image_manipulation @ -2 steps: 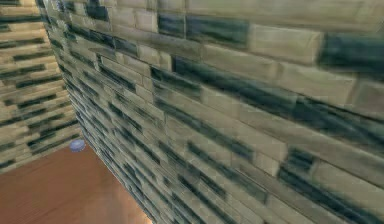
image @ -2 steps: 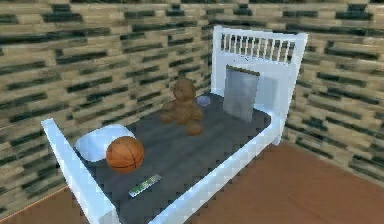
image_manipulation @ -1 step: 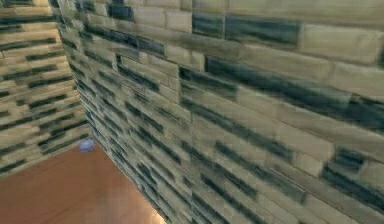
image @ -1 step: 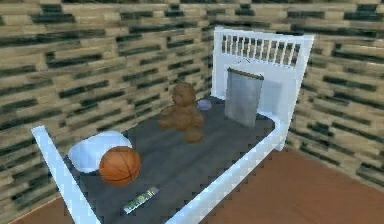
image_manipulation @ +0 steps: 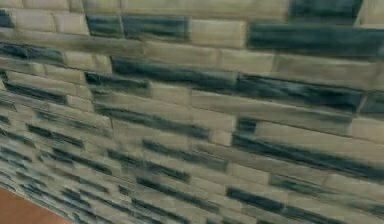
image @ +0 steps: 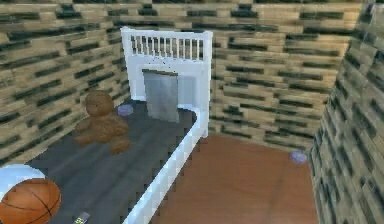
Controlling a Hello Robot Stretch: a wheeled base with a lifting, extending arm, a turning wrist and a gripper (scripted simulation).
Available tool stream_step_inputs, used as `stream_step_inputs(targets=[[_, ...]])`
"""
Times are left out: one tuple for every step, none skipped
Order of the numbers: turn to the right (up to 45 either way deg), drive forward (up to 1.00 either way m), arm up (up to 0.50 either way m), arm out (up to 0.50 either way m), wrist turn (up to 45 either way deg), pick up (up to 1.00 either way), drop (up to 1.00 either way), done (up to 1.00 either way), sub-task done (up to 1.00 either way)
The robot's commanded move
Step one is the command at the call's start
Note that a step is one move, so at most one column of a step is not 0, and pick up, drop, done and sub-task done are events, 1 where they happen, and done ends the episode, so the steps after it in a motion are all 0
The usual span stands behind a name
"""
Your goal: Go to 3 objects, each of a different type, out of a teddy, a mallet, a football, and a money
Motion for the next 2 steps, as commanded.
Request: stream_step_inputs(targets=[[0.0, 0.20, 0.00, 0.00, 0.0, 0.00, 0.00, 0.00, 0.00], [-27.0, 0.00, 0.00, 0.00, 0.0, 0.00, 0.00, 0.00, 0.00]])
